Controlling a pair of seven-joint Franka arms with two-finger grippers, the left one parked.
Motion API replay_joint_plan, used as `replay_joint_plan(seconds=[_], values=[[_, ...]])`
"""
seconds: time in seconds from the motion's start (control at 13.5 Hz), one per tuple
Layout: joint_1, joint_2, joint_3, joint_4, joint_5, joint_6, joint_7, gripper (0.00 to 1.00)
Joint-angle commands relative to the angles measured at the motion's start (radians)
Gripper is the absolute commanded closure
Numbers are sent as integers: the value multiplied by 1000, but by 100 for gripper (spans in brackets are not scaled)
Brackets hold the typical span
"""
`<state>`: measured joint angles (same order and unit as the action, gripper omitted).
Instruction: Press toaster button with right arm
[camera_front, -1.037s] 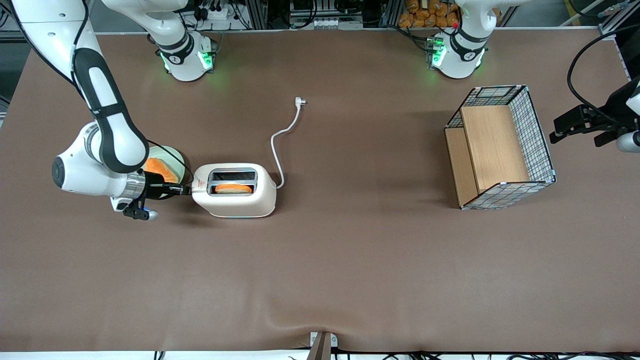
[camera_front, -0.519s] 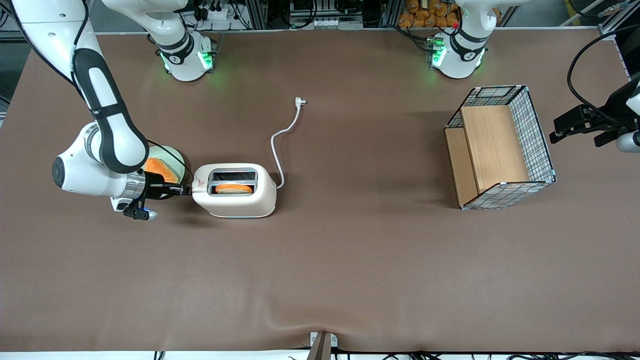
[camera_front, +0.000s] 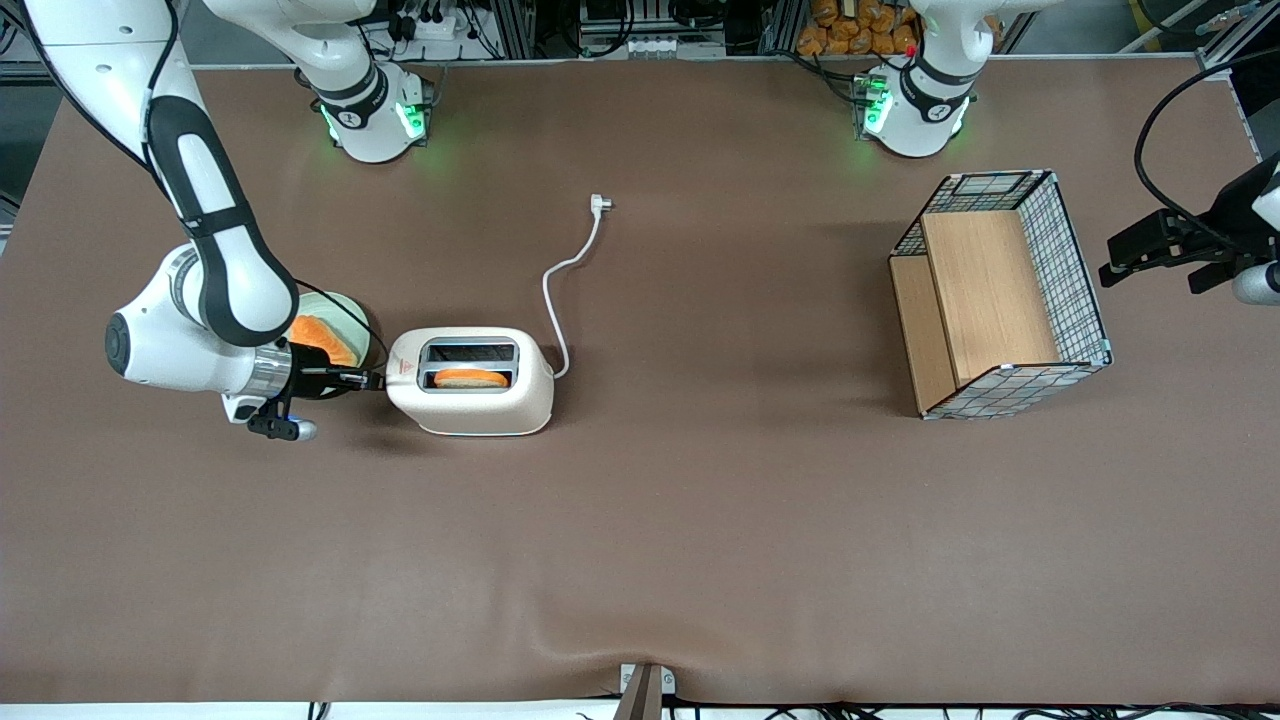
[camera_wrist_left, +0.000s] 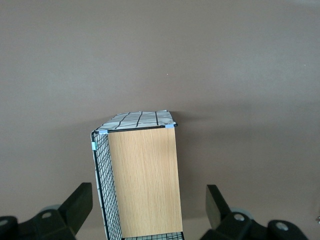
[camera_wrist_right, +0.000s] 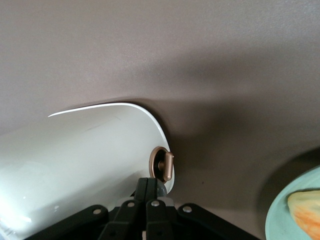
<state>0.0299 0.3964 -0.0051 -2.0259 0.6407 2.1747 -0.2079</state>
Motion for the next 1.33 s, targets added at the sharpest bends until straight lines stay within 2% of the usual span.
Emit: replay_joint_plan(seconds=[0.0, 1.26], values=[[38, 62, 2, -24, 31, 46, -39, 100], [28, 52, -1, 21, 16, 10, -27, 100]])
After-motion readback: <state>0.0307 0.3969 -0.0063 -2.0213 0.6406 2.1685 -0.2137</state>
